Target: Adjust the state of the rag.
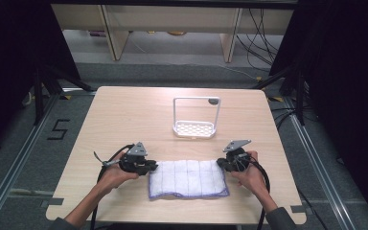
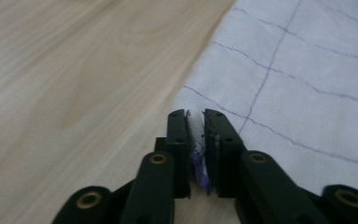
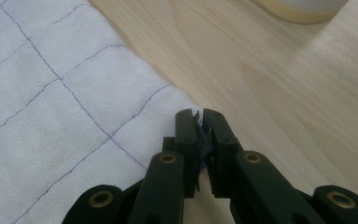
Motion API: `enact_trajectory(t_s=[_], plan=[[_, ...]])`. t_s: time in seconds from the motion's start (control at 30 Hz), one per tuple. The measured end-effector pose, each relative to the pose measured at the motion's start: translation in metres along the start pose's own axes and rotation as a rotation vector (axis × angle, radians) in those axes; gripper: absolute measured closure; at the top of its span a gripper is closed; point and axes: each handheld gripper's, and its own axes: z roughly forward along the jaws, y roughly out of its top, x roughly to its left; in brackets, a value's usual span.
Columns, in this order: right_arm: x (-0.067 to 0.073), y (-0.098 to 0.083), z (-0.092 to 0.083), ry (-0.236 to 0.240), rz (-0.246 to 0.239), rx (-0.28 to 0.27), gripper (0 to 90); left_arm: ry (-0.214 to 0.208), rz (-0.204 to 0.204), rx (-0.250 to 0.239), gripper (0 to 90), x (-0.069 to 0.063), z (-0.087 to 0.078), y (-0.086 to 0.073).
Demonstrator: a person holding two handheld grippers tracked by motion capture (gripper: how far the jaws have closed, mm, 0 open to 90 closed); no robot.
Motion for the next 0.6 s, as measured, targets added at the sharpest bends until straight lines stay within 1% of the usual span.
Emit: enact_trajectory(t_s=[0.03,0.07,0.1,0.13,0.17,0.2,0.23,0.27,0.3,0.33,0.37,0.4,0.43,0.47,0.5,0.53,0.57,0.6], plan=[[0.0,0.002,0.002,-0.013,-0.006,-0.01,86.4,0.007,0.033,0.01,83.0,-0.003,-0.002,-0.001],[0.0,0.006,0.003,-0.011,-0.018,0.007,86.6,0.002,0.059,0.024,83.6,-0.006,-0.005,-0.003],[0.0,0.008,0.005,-0.017,-0.024,0.007,86.7,-0.001,0.071,0.02,83.9,-0.011,-0.009,-0.006],[-0.001,0.012,0.007,-0.015,-0.04,0.016,86.8,-0.004,0.075,0.019,84.1,-0.015,-0.012,-0.009],[-0.001,0.014,0.01,-0.019,-0.042,0.011,86.8,-0.015,0.063,-0.001,84.1,-0.021,-0.014,-0.012],[-0.001,0.017,0.013,-0.011,-0.054,0.008,86.8,-0.021,0.069,-0.001,84.1,-0.026,-0.017,-0.015],[-0.001,0.021,0.014,-0.015,-0.046,0.017,86.8,-0.022,0.079,0.004,84.1,-0.032,-0.02,-0.018],[-0.002,0.026,0.017,-0.009,-0.059,0.019,86.8,-0.033,0.101,0.011,84.1,-0.038,-0.023,-0.021],[-0.003,0.03,0.02,0.006,-0.057,0.013,86.8,-0.041,0.107,0.001,84.1,-0.045,-0.024,-0.022],[-0.004,0.036,0.023,0.009,-0.055,0.018,86.8,-0.043,0.117,-0.002,84.2,-0.051,-0.025,-0.023],[-0.005,0.041,0.026,0.013,-0.051,0.029,86.8,-0.056,0.116,-0.016,84.2,-0.058,-0.026,-0.024],[-0.007,0.046,0.029,0.022,-0.086,0.016,86.8,-0.061,0.122,-0.013,84.2,-0.064,-0.027,-0.024],[-0.008,0.051,0.03,0.034,-0.098,0.031,86.8,-0.065,0.14,-0.011,84.2,-0.069,-0.027,-0.024],[-0.008,0.056,0.035,0.043,-0.101,0.012,86.8,-0.075,0.148,-0.015,84.2,-0.074,-0.027,-0.024],[-0.008,0.061,0.036,0.043,-0.101,0.023,86.8,-0.081,0.154,-0.012,84.2,-0.079,-0.026,-0.024],[-0.007,0.066,0.038,0.051,-0.111,0.029,86.8,-0.09,0.168,-0.014,84.1,-0.084,-0.026,-0.024],[-0.007,0.071,0.041,0.052,-0.137,0.016,86.8,-0.112,0.162,-0.027,84.1,-0.089,-0.024,-0.025],[-0.006,0.076,0.042,0.064,-0.151,0.021,86.8,-0.117,0.176,-0.019,84.1,-0.093,-0.024,-0.024]])
